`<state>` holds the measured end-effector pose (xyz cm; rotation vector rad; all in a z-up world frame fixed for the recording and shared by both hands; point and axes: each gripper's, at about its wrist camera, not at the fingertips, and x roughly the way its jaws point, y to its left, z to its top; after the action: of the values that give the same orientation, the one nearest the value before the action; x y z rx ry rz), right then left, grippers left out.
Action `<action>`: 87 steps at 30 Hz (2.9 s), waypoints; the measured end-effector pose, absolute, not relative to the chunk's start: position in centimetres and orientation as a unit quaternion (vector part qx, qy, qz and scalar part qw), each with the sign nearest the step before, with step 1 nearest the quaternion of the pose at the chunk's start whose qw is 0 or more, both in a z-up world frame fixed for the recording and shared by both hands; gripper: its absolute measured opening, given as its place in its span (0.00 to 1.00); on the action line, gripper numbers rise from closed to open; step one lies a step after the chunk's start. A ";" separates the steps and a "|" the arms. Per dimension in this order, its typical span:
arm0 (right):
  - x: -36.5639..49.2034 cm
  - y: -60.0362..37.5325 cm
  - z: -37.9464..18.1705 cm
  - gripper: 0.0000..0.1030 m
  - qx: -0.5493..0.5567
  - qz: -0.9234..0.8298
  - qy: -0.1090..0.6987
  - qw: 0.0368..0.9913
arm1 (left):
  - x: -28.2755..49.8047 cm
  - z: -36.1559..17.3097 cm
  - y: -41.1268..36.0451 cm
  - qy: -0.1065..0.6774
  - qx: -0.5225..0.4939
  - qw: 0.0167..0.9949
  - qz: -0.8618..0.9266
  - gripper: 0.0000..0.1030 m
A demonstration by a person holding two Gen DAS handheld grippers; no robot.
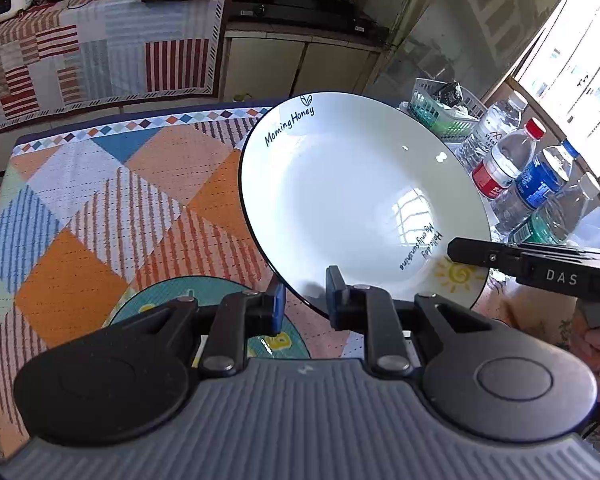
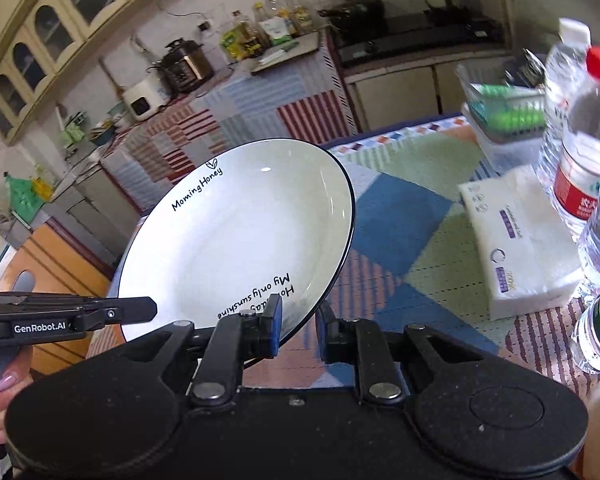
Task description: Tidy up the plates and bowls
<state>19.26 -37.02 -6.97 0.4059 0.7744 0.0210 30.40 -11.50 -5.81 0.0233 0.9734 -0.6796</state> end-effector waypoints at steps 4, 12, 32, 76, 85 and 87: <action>17.6 -35.0 -5.4 0.21 0.184 0.026 0.368 0.911 | 28.0 -4.1 -9.0 0.453 0.007 0.835 -0.313 0.18; 14.6 -31.7 -5.5 0.21 0.182 0.048 0.368 0.911 | 23.7 -4.2 -4.9 0.457 0.004 0.838 -0.297 0.19; 14.8 -27.4 -10.5 0.22 0.166 0.102 0.408 0.892 | 21.1 -9.0 -0.5 0.498 -0.010 0.834 -0.235 0.19; 18.8 -21.1 -13.5 0.06 0.066 0.111 0.486 0.865 | 25.6 -16.7 -0.6 0.571 0.009 0.803 -0.171 0.24; 16.9 -18.7 -11.6 0.09 0.025 0.088 0.473 0.876 | 23.9 -14.3 -0.3 0.557 0.038 0.811 -0.175 0.28; 16.3 -18.1 -11.0 0.12 0.014 0.084 0.473 0.877 | 22.8 -13.2 0.3 0.549 0.042 0.815 -0.183 0.30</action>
<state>16.34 -18.11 -10.95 0.0301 0.9879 0.1757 22.84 0.28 -13.24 0.0904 1.1709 -0.3910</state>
